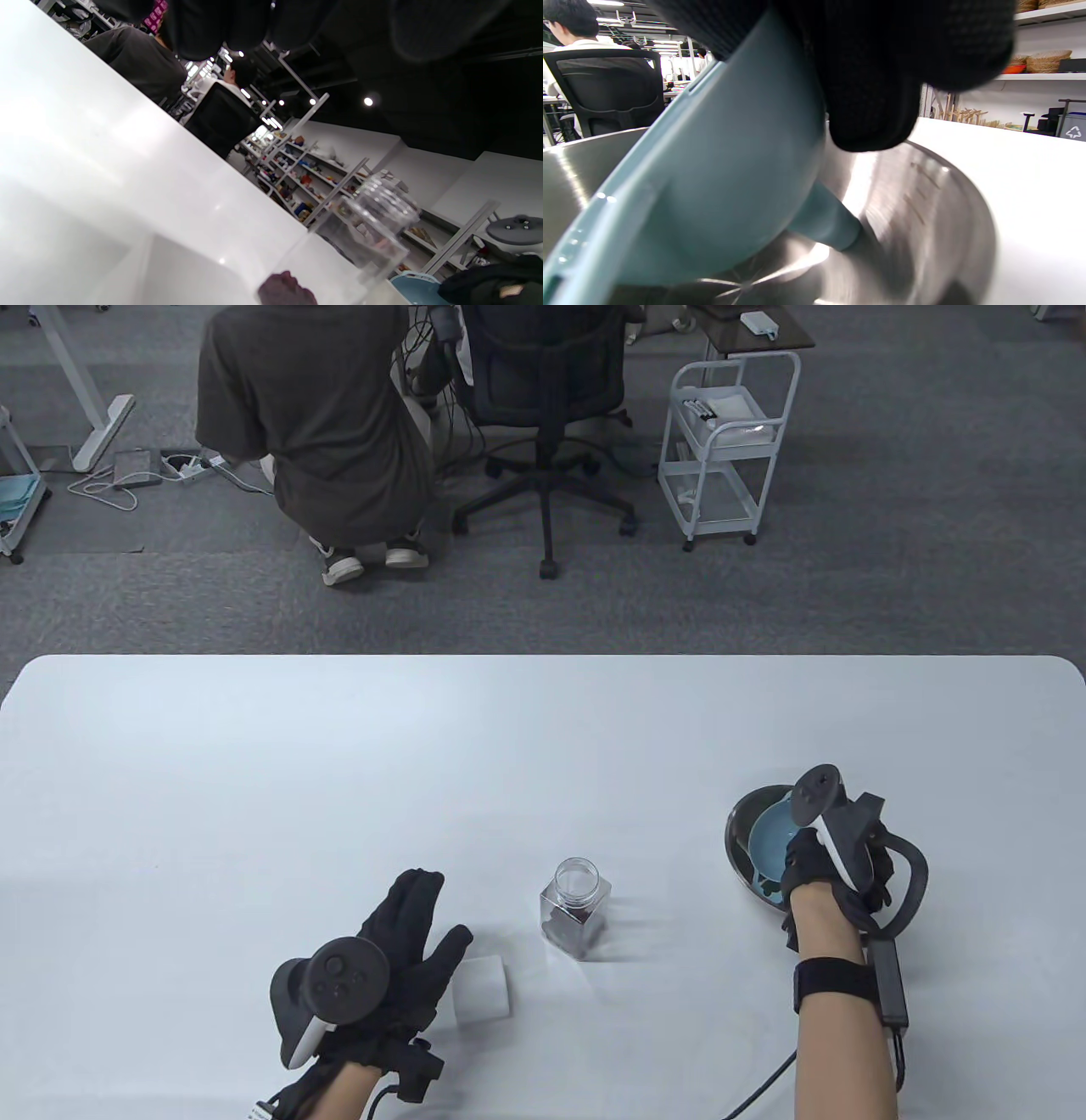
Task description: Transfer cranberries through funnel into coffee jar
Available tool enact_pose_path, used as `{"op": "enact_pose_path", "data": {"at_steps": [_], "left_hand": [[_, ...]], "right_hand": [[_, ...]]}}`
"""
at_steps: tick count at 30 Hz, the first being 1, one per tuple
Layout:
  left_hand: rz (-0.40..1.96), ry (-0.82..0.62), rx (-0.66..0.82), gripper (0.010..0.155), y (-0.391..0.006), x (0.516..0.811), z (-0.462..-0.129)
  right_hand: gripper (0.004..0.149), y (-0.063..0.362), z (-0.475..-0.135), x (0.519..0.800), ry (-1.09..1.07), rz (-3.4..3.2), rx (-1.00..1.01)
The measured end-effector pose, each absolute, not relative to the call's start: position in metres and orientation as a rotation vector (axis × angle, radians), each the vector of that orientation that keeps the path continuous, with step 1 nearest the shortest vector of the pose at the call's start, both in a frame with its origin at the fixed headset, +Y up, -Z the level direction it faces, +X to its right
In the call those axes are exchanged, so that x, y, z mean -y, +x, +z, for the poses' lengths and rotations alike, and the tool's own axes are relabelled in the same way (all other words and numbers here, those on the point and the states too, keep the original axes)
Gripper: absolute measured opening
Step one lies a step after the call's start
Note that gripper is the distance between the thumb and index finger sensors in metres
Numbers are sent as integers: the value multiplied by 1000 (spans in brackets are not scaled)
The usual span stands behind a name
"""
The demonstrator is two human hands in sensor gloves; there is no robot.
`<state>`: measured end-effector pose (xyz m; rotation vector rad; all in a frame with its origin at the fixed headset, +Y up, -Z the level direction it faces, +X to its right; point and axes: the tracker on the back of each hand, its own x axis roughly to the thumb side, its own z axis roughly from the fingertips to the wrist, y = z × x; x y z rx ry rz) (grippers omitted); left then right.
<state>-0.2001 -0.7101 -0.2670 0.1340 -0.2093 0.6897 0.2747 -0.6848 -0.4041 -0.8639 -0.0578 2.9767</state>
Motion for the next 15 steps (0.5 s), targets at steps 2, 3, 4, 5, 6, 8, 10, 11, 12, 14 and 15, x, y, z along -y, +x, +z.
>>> {"op": "enact_pose_path", "data": {"at_steps": [2,3,4,5,6,8,10,11,12,14,15], "left_hand": [[691,133,210,78,-200,710,-267],[691,133,210,78,-200,710,-267],[691,132,210,78,-200,710,-267],[691,132,210,78,-200,711,-267],[691,131,210,78,-200,711,-267],[692,129,209,78,-200,711,-267],[693,127,209,78,-200,711,-267],[693,126,209,78,-200,711,-267],[693,125,210,78,-200,711,-267],[691,123,211,78,-199,711,-267],[690,122,213,78,-199,711,-267]], "right_hand": [[56,273,-403,682,-848,2976,75],[58,272,-402,680,-834,2973,76],[59,271,-400,677,-822,2963,77],[60,271,-399,675,-813,2952,86],[61,270,-397,671,-795,2936,108],[63,268,-392,663,-750,2913,147],[64,264,-386,654,-688,2882,193],[65,262,-383,650,-653,2862,213],[66,258,-378,645,-600,2836,234],[69,252,-369,638,-485,2783,262],[70,247,-363,635,-399,2769,245]]}}
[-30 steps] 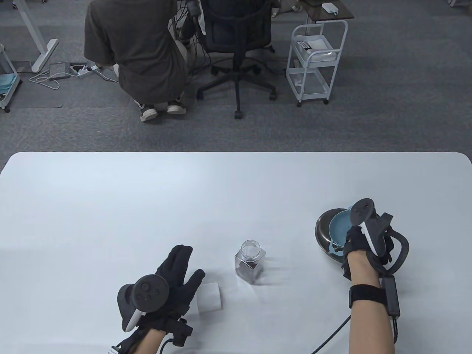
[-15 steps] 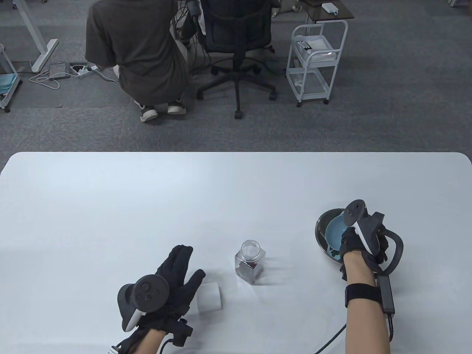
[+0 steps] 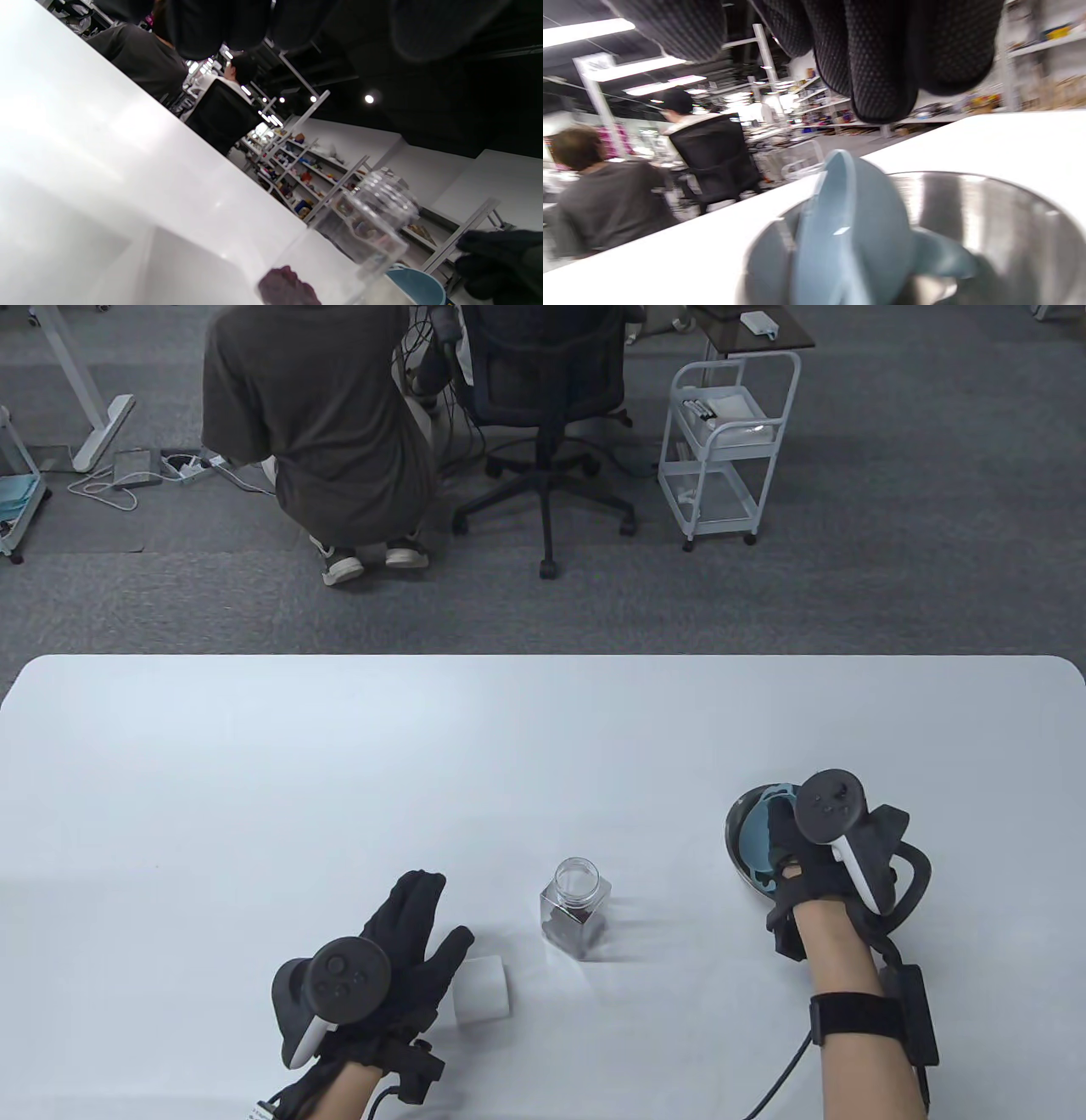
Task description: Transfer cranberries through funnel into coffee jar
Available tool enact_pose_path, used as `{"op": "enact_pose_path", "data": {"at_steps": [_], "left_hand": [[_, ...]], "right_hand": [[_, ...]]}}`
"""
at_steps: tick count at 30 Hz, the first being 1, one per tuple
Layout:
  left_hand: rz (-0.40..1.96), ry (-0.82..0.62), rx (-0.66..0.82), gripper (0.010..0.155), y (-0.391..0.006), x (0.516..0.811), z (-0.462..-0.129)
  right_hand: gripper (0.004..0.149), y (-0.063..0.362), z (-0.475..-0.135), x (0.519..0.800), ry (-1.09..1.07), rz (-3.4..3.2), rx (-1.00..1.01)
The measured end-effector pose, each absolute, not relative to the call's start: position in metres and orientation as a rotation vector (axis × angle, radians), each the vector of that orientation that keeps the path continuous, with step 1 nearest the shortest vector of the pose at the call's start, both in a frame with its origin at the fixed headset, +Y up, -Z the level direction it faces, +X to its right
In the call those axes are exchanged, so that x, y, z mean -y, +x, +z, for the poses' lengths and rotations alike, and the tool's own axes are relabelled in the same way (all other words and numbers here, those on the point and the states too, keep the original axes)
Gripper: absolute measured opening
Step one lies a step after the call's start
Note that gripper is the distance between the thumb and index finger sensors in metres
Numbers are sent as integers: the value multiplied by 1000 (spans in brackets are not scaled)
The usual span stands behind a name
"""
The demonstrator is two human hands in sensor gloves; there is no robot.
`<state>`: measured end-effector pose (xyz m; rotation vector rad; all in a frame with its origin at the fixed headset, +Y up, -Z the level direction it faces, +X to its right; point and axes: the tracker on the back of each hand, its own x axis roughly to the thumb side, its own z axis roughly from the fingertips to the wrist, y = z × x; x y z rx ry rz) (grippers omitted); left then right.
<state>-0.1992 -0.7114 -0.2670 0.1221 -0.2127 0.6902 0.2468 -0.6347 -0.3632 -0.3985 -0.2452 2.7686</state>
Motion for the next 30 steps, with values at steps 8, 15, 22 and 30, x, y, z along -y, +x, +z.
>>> {"op": "enact_pose_path", "data": {"at_steps": [8,15,22,30], "left_hand": [[685,116,221,78,-198,712,-267],[684,111,226,78,-196,713,-267],[683,104,232,78,-195,714,-267],[687,71,283,78,-192,716,-268]], "right_hand": [[80,211,-324,638,58,2570,128],[87,171,-310,675,296,2434,27],[98,134,-314,708,369,2494,-67],[103,108,-325,723,385,2615,-71]]}}
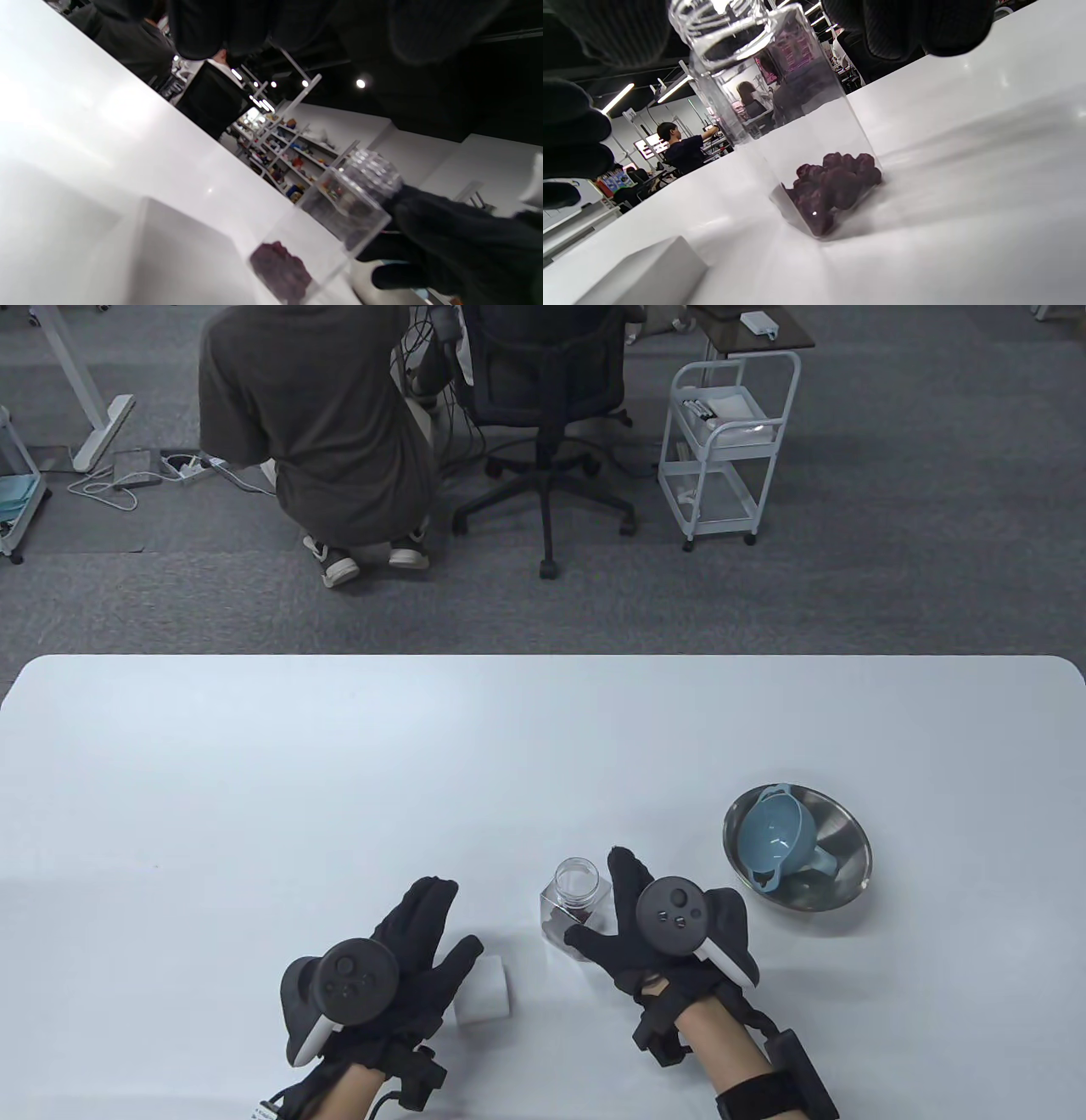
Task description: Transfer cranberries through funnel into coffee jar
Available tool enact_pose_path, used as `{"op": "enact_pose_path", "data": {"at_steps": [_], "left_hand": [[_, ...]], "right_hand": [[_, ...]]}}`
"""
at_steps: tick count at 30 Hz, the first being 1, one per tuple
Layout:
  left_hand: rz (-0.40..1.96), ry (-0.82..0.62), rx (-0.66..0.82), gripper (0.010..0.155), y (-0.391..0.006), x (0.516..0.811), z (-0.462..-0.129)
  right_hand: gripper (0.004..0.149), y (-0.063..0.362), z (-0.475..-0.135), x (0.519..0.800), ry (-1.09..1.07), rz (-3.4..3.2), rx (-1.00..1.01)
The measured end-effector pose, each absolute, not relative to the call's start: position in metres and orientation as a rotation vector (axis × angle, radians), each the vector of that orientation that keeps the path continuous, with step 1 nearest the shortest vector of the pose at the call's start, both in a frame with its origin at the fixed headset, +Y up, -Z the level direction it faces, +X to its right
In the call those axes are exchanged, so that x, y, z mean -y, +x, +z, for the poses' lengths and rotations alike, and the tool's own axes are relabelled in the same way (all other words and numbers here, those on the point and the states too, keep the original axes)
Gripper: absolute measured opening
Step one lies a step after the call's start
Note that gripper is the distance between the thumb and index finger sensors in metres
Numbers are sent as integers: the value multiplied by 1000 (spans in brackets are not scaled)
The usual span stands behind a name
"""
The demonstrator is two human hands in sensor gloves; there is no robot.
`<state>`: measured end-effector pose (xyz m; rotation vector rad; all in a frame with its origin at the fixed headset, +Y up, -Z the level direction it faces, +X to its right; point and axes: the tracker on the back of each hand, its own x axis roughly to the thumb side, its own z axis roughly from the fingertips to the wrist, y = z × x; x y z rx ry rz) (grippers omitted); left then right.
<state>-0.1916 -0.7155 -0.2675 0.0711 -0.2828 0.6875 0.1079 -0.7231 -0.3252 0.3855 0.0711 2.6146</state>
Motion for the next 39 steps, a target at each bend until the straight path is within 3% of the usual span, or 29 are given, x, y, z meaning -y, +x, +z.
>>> {"op": "enact_pose_path", "data": {"at_steps": [6,13,22,33,39], "left_hand": [[589,-13,365,80,-178,723,-270],[350,-233,455,89,-156,744,-275],[180,-373,455,96,-143,763,-279],[75,-297,414,85,-135,765,-279],[199,-195,383,84,-143,740,-278]], "right_hand": [[105,100,-330,726,364,2661,-38],[97,98,-333,725,359,2681,24],[92,98,-331,723,375,2651,63],[92,99,-315,707,426,2621,83],[92,98,-302,702,462,2614,69]]}}
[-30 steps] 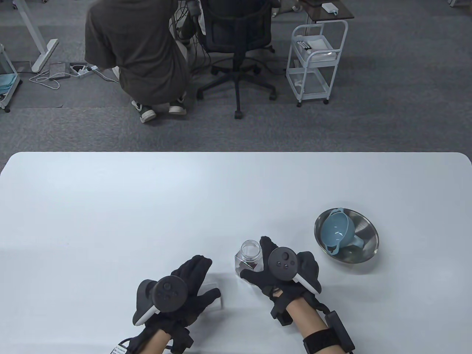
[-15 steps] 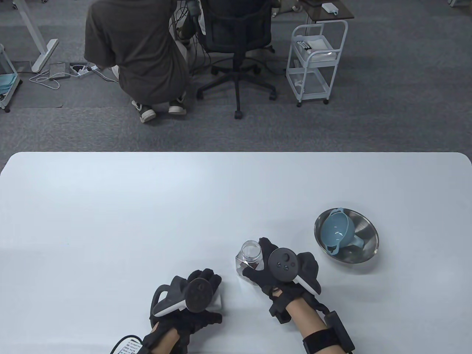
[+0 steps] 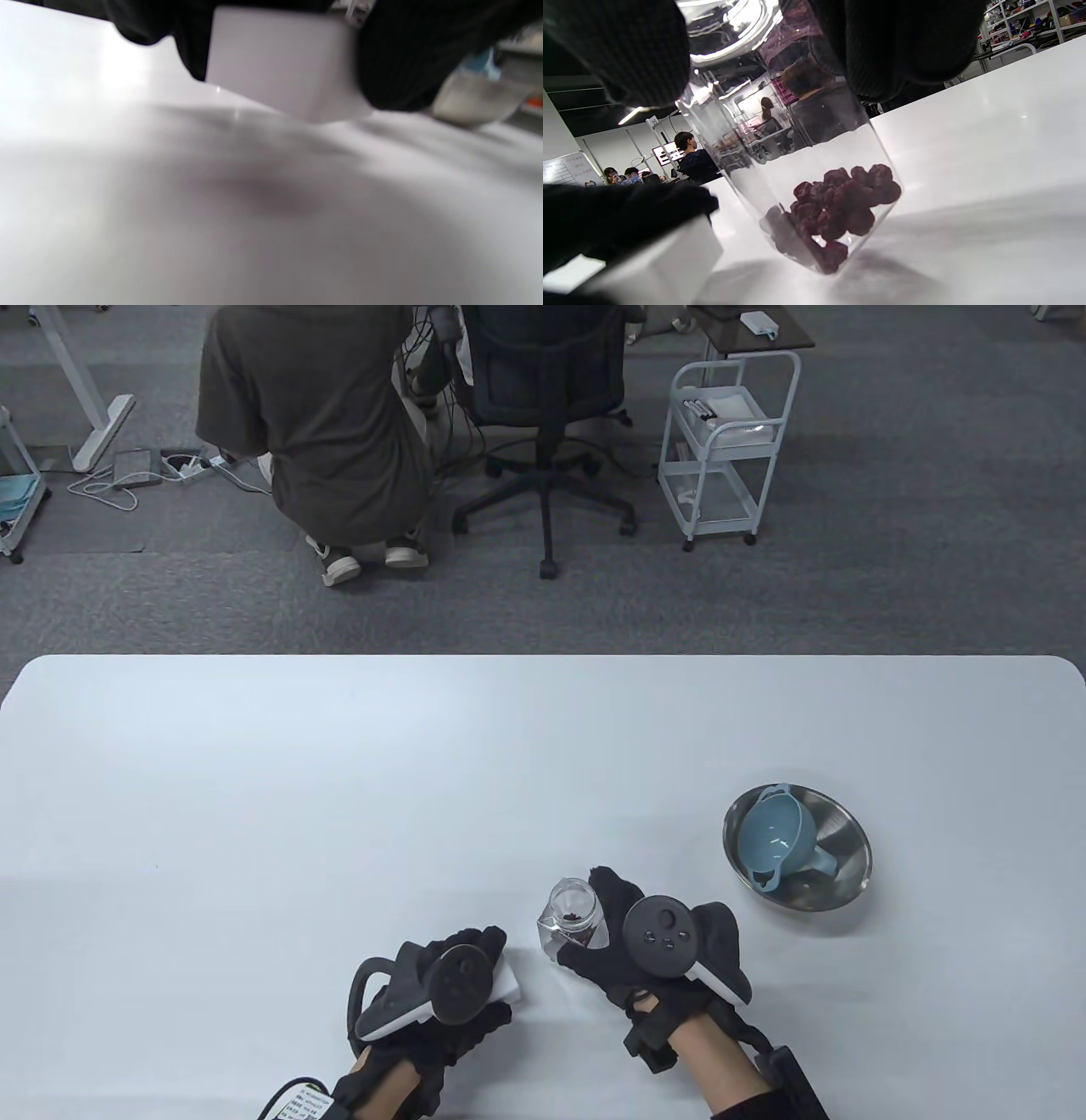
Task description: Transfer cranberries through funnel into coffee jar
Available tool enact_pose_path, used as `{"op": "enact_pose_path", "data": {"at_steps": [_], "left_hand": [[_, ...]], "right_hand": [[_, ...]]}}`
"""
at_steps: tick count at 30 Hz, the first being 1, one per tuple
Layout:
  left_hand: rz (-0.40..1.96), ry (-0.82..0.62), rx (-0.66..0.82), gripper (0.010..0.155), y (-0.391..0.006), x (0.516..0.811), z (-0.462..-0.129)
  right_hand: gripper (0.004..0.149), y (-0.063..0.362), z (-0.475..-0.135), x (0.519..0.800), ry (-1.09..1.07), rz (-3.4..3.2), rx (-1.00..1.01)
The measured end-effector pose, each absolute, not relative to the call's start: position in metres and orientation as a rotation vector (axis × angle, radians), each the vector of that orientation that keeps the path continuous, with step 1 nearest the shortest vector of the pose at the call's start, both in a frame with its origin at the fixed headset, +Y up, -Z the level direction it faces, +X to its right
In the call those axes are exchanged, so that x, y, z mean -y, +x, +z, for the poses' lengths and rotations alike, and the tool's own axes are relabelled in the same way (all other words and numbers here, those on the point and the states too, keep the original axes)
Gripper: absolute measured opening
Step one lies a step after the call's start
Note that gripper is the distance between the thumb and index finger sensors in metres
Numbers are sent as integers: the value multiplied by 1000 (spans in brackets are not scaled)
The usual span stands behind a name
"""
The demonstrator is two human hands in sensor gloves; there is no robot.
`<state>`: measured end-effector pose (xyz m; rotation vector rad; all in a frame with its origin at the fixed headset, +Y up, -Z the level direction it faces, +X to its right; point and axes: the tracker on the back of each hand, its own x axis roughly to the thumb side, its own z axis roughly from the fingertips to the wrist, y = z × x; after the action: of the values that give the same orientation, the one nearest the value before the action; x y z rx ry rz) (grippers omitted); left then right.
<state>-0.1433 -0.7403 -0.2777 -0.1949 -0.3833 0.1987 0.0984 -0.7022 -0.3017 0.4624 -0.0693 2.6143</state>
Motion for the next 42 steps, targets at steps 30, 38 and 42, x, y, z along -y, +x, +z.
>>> {"op": "enact_pose_path", "data": {"at_steps": [30,38,42], "left_hand": [[368,-8,596,81,-97,655,-248],[323,-43,617,81,-86,657,-247],[314,-76,627,81,-84,658,-249]], "right_hand": [[92,98,-255,709,572,2520,-14],[93,102,-256,710,568,2480,-18],[93,104,-258,711,582,2443,-31]]}}
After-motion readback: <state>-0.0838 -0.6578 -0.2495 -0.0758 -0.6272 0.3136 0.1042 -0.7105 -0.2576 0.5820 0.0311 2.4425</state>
